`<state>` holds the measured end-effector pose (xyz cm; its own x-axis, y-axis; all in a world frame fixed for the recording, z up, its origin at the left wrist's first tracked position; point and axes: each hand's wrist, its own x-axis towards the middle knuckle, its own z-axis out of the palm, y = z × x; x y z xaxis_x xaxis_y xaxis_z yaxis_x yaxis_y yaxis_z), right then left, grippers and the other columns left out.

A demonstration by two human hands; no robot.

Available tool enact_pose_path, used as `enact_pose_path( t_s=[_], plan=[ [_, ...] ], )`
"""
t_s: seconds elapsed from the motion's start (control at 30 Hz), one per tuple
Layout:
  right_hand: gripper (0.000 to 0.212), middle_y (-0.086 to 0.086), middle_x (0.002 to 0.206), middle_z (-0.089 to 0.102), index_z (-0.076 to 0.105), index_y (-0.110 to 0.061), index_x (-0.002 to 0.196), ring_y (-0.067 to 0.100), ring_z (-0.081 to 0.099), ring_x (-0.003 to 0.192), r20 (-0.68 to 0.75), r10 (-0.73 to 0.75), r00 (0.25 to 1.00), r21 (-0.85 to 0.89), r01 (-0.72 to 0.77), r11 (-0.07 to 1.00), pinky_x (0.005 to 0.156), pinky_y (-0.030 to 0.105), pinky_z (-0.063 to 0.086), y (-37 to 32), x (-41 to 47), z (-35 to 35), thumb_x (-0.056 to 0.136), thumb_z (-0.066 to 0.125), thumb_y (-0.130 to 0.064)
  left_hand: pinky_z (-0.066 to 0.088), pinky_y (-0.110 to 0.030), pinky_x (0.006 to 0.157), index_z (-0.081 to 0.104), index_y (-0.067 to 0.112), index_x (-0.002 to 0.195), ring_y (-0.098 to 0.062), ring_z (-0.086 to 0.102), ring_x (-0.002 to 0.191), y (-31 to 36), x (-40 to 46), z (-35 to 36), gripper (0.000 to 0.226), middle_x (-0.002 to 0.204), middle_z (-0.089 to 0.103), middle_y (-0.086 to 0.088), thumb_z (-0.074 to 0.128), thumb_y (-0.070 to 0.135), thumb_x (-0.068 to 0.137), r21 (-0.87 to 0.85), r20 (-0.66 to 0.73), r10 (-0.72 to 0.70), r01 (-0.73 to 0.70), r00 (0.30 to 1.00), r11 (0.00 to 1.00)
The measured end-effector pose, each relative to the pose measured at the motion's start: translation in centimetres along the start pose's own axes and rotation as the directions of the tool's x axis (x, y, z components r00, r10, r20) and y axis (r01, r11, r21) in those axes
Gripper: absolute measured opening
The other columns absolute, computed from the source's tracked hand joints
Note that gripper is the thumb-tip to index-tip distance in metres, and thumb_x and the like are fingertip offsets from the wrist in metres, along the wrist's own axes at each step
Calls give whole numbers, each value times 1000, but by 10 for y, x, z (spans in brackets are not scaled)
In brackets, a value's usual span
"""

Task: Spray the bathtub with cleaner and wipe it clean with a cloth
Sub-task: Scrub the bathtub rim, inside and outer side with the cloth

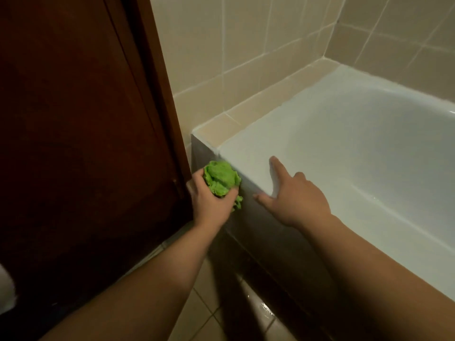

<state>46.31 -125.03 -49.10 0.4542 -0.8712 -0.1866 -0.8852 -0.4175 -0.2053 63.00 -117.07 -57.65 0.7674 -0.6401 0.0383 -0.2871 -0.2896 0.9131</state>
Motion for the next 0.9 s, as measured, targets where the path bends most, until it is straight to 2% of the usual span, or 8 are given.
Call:
enact_pose_path(
  t_s=[0.17, 0.27, 0.4, 0.47, 0.5, 0.7, 0.83, 0.9],
  plan=[
    [93, 15, 123, 54, -12, -44, 157, 36, 61, 100, -50, -23, 999, -53, 20, 998, 77, 44, 55, 10, -8, 5, 90, 44, -78, 49, -37, 101, 49, 30, 134, -26, 59, 118, -3, 5, 9, 75, 127, 57, -3, 86, 45, 70, -68, -58, 14, -18, 998, 998],
    [92, 15, 121, 55, -13, -45, 156, 34, 62, 94, -60, -40, 997, -63, 36, 997, 74, 43, 56, 13, -8, 9, 89, 39, -81, 53, -41, 102, 41, 40, 141, -22, 62, 118, -6, 0, 10, 78, 131, 63, 1, 84, 48, 76, -137, -62, -40, 31, 997, 990],
    [89, 12, 112, 57, -10, -45, 155, 29, 62, 82, -93, -60, 994, -68, 54, 996, 70, 44, 60, 15, -11, 11, 88, 36, -82, 44, -17, 90, 36, 36, 150, -18, 59, 119, 1, 7, 7, 72, 138, 57, 1, 77, 35, 90, -173, -89, -29, 13, 996, 985],
    [88, 10, 108, 57, -8, -45, 155, 27, 61, 78, -111, -68, 992, -79, 59, 995, 67, 43, 60, 18, -12, 13, 89, 36, -82, 32, 4, 76, 39, 34, 153, -10, 49, 112, 8, 19, 4, 67, 137, 46, 2, 72, 32, 95, -147, -113, -5, -12, 994, 989],
    [88, 10, 106, 57, -8, -44, 155, 26, 61, 76, -122, -71, 990, -83, 61, 995, 66, 43, 60, 18, -12, 13, 89, 35, -82, 30, 6, 72, 41, 33, 154, -8, 43, 110, 8, 26, 3, 65, 136, 41, 2, 70, 33, 96, -133, -123, -9, -8, 992, 991],
    [86, 8, 106, 55, -8, -45, 155, 26, 60, 76, -141, -62, 988, -99, 49, 994, 65, 43, 60, 18, -11, 16, 89, 33, -83, 52, -40, 102, 53, 31, 144, -20, 61, 119, -11, 32, 8, 50, 130, 65, 5, 65, 44, 98, -179, -41, -149, 140, 988, 974],
    [87, 6, 100, 56, -9, -45, 155, 23, 60, 72, -141, -59, 988, -112, 43, 993, 62, 41, 60, 18, -12, 16, 89, 32, -84, 49, -30, 92, 55, 29, 140, -14, 62, 113, 6, 46, -2, 44, 126, 66, 7, 67, 37, 98, -197, -150, -62, 32, 987, 980],
    [88, 5, 98, 56, -9, -45, 155, 22, 60, 70, -146, -58, 988, -117, 41, 992, 61, 39, 60, 18, -12, 16, 88, 32, -84, 47, -32, 91, 48, 28, 145, -21, 61, 118, 13, 54, -1, 48, 134, 62, 2, 62, 41, 101, -196, -148, -119, 88, 982, 977]
  ],
)
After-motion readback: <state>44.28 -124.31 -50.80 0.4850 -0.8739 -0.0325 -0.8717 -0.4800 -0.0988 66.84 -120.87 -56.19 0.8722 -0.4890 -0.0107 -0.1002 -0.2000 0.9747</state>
